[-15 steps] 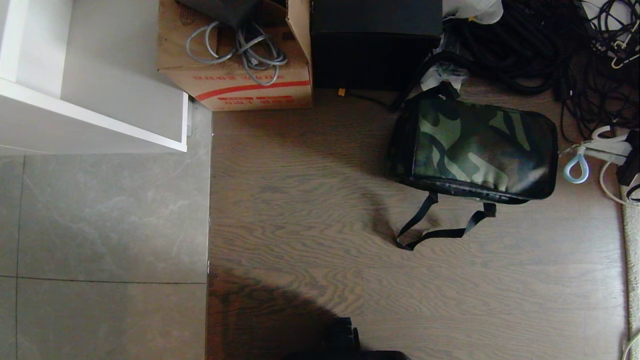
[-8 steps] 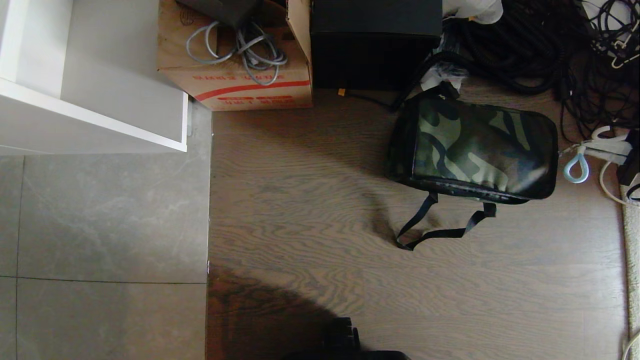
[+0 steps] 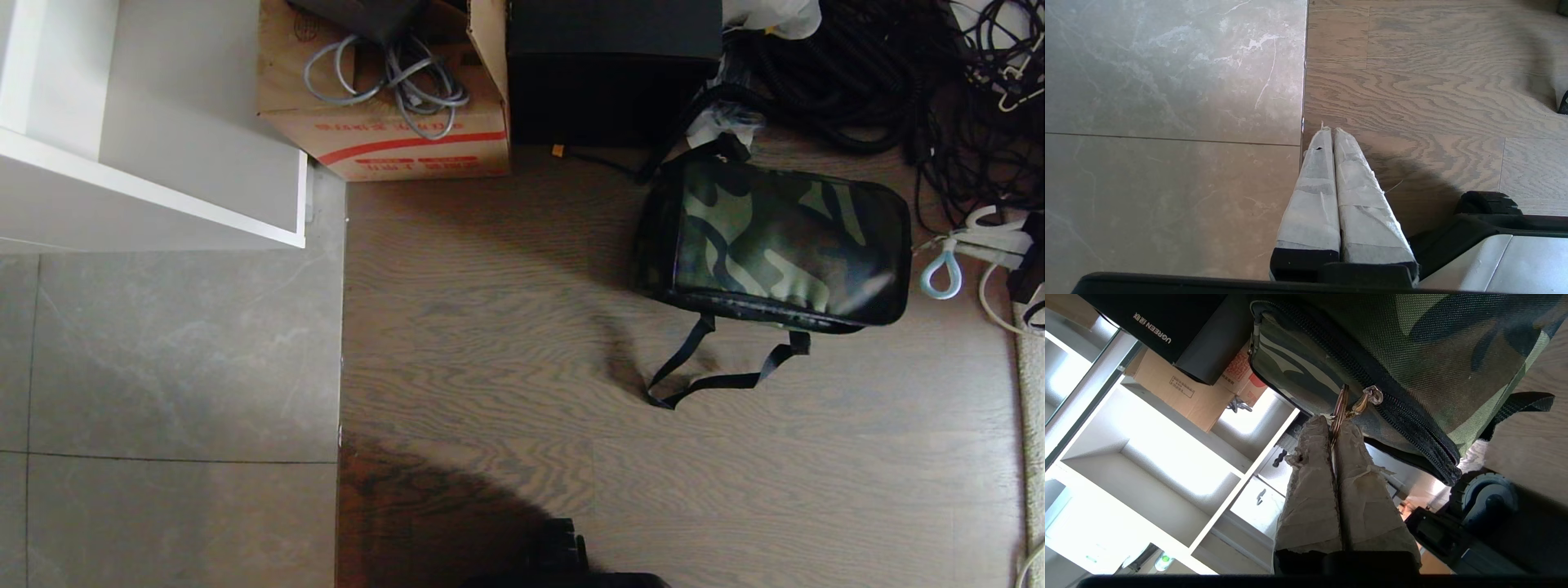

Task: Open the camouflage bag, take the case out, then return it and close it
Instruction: Open the top of the storage box

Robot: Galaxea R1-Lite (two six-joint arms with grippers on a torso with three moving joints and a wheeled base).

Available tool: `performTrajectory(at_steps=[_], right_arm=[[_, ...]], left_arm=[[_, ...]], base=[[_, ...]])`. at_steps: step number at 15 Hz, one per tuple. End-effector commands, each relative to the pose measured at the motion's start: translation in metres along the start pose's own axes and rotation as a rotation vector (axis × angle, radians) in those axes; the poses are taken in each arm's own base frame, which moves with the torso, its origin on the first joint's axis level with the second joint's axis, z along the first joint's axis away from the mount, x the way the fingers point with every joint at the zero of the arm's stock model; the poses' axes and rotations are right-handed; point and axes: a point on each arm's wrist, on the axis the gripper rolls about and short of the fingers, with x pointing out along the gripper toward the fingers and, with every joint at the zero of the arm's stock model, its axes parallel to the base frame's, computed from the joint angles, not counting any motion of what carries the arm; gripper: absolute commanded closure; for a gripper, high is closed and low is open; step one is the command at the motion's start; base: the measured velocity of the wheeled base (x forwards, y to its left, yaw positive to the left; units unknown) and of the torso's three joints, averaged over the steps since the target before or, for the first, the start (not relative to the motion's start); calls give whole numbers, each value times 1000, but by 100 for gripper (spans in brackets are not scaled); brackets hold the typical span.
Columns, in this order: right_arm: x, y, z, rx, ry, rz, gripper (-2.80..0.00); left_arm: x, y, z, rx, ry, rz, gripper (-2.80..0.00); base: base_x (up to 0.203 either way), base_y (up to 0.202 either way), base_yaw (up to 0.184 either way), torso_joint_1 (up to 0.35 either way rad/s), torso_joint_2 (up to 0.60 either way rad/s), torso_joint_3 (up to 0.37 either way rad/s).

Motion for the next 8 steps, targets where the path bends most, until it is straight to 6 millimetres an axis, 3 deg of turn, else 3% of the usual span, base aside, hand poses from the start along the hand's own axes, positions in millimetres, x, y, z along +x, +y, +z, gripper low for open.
performTrajectory(at_steps=[1,8], right_arm=[[0,2,-1,1,8,3,0],[0,2,-1,1,8,3,0]], left_arm=[[0,0,0,0,-1,0,0],[0,0,0,1,-1,0,0]], base=[[0,0,0,0,0,0],[0,0,0,0,0,0]])
